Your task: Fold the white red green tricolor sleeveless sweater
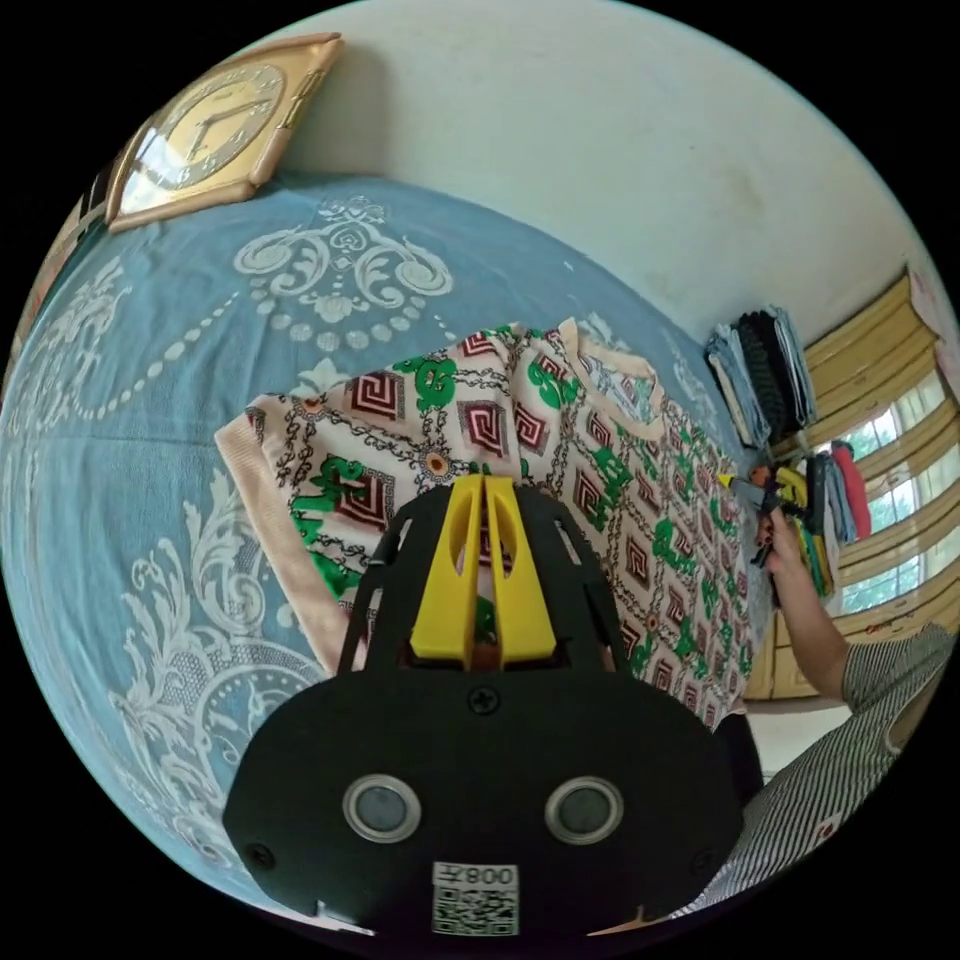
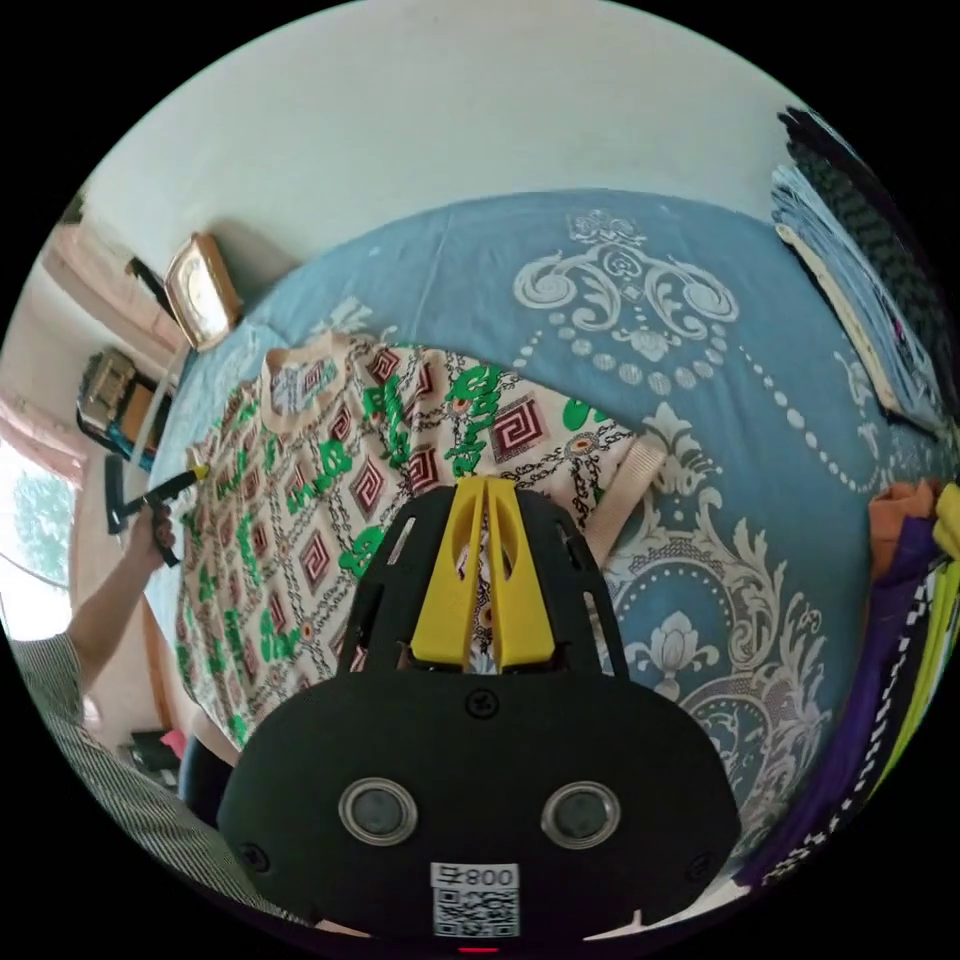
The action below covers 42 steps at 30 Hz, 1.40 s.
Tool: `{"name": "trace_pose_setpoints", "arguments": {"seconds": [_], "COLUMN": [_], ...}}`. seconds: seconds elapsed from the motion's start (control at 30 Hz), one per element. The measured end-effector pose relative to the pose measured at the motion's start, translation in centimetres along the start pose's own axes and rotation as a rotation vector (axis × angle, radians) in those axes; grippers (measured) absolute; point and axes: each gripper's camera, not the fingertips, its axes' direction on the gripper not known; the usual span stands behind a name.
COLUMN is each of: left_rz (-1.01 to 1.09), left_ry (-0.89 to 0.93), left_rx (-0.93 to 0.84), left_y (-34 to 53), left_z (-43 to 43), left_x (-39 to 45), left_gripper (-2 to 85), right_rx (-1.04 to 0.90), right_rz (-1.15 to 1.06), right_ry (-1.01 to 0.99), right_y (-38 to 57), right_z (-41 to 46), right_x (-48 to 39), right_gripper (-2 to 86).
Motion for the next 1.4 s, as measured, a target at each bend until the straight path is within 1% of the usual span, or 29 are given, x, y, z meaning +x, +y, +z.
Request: {"name": "trace_pose_setpoints", "arguments": {"seconds": [0.1, 0.2, 0.27, 0.37, 0.43, 0.47, 0.53, 0.57, 0.63, 0.7, 0.83, 0.87, 1.03, 1.2, 1.3, 1.4], "left_rz": [0.054, 0.152, 0.213, 0.332, 0.443, 0.472, 0.599, 0.632, 0.775, 0.853, 0.981, 0.998, 1.132, 1.217, 1.238, 1.200], "left_ry": [0.037, 0.075, 0.105, 0.188, 0.260, 0.275, 0.325, 0.332, 0.350, 0.339, 0.327, 0.318, 0.185, 0.090, 0.080, 0.112], "left_rx": [0.052, 0.026, -0.011, -0.086, -0.150, -0.167, -0.232, -0.247, -0.292, -0.317, -0.391, -0.405, -0.490, -0.563, -0.537, -0.493], "left_y": [-0.7, -1.3, -1.8, -3.3, -4.9, -5.4, -7.0, -7.4, -8.9, -9.8, -11.6, -11.7, -12.3, -11.5, -11.3, -12.2], "left_z": [-0.5, 0.7, 2.2, 5.6, 8.8, 9.7, 13.1, 14.0, 17.3, 19.7, 24.5, 25.1, 29.6, 32.7, 32.9, 32.3], "left_x": [2.8, 6.6, 9.3, 15.1, 20.7, 22.2, 28.4, 30.0, 36.5, 40.9, 49.5, 50.4, 57.3, 60.6, 61.6, 61.8], "left_gripper": [1.0, 2.3, 3.3, 5.3, 6.5, 6.7, 7.2, 7.3, 7.7, 7.9, 8.6, 8.7, 8.9, 6.1, 3.3, 2.1], "right_rx": [0.123, 0.232, 0.299, 0.345, 0.344, 0.332, 0.322, 0.320, 0.313, 0.315, 0.201, 0.207, 0.198, 0.193, 0.190, 0.187], "right_rz": [0.022, 0.109, 0.215, 0.309, 0.330, 0.333, 0.321, 0.316, 0.324, 0.316, 0.280, 0.276, 0.260, 0.257, 0.263, 0.259], "right_ry": [-0.016, -0.073, -0.109, -0.148, -0.174, -0.178, -0.177, -0.168, -0.143, -0.115, -0.087, -0.074, -0.055, -0.056, -0.050, -0.051], "right_y": [1.4, 5.4, 9.5, 13.3, 14.6, 15.1, 15.5, 15.7, 15.7, 15.6, 14.9, 15.0, 15.0, 15.2, 15.4, 15.4], "right_z": [-2.6, -4.7, -5.2, -5.0, -4.5, -4.1, -3.8, -3.7, -3.8, -4.0, -2.4, -2.5, -2.1, -1.7, -1.5, -1.3], "right_x": [0.4, 1.9, 3.8, 5.8, 6.4, 6.6, 6.6, 6.5, 6.5, 6.4, 6.1, 6.0, 5.9, 5.9, 6.0, 6.0], "right_gripper": [0.1, 0.3, 0.8, 2.0, 3.8, 5.3, 6.4, 6.6, 6.8, 6.8, 6.7, 6.6, 6.2, 5.0, 2.8, 1.1]}}
